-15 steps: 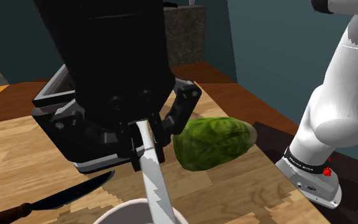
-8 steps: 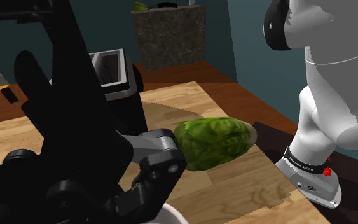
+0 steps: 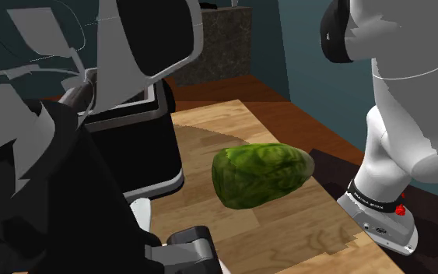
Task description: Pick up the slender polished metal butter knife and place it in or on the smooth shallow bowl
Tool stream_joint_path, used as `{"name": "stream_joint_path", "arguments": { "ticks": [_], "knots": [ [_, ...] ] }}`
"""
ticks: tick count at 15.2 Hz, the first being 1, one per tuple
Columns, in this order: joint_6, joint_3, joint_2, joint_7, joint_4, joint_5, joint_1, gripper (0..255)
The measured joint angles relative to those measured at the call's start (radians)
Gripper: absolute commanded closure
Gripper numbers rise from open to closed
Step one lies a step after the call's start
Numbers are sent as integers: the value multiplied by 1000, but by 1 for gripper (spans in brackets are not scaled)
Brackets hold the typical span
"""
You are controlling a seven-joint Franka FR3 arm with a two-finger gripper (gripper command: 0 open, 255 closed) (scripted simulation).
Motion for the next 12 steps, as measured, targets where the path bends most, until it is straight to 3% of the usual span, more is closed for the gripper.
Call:
{"name": "stream_joint_path", "arguments": {
  "ticks": [8, 12],
  "knots": [
    [132, 16, -33, 3, -165, 28, -73, 255],
    [147, 17, -37, 2, -184, 31, -81, 255]
  ]
}}
